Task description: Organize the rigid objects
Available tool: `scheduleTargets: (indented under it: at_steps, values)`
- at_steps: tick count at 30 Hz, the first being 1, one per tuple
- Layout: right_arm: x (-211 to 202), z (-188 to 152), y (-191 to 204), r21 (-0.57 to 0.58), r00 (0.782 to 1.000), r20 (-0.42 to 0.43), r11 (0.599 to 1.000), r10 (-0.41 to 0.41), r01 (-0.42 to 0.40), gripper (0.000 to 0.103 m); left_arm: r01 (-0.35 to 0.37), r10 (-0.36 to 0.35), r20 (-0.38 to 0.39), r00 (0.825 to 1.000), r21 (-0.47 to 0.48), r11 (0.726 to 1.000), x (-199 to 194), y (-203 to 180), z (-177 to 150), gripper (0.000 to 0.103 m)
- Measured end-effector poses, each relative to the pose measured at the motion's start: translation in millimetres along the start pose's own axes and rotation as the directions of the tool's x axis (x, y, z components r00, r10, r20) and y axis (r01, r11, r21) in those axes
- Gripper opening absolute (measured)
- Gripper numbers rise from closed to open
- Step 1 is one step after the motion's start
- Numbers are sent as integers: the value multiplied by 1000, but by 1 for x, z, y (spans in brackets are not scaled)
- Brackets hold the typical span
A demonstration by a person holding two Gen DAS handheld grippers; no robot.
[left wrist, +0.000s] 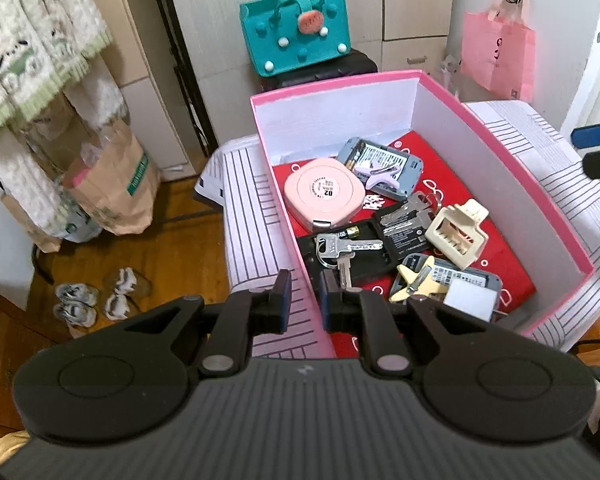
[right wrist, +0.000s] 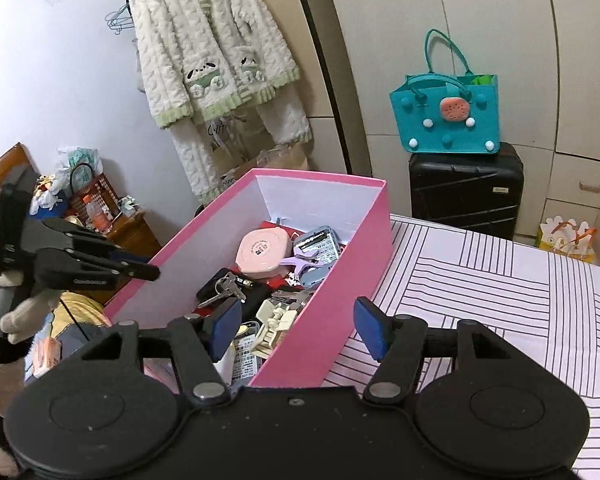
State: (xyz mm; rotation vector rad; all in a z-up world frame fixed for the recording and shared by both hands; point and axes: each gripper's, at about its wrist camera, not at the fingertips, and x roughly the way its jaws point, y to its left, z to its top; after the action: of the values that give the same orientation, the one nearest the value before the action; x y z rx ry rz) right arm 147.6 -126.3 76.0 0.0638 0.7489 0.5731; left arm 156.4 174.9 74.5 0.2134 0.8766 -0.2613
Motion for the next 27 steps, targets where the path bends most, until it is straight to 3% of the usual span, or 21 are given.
scheduleTargets:
  at_steps: [3,5,7,10,12,14,19,22,27]
  values:
    - [5,0,4,-18,999,-51,1000,-16,15,75,-7,7,-15,1000,-14,1000,-13,-4,1,14]
    - [12,2,6,-46,994,-106,999,-30,25,87,-21,20,-25,999,-13,1000,-21,-10,0,16]
    - [13,5,5,-49,987,-138,996,-86,80,88,-52,52,-22,998,-5,999,-26,-17,-1,19]
    - [15,12,2,-16,958,-203,979,-201,202,92,-41,40,-24,999,-39,998,-32,-24,-4,44]
    - [10,14,1,-23,957,-221,982,-189,189,92,-35,34,-17,999,-61,998,-35,-28,-7,52]
    - [-2,9,-2,-22,976,-185,993,-114,112,92,-30,29,-11,1000,-69,997,-37,-33,-9,56]
    - [-32,-8,-20,158,994,-75,983,-79,90,92,1,-1,-1,1000,-99,995,-36,-49,-11,67]
    - [-48,-19,-14,151,985,-27,973,-169,172,92,26,-24,21,999,-120,992,-41,-61,-12,75]
    - [-68,-30,14,53,946,29,945,-324,322,92,46,-40,52,998,-136,990,-47,-82,-14,95]
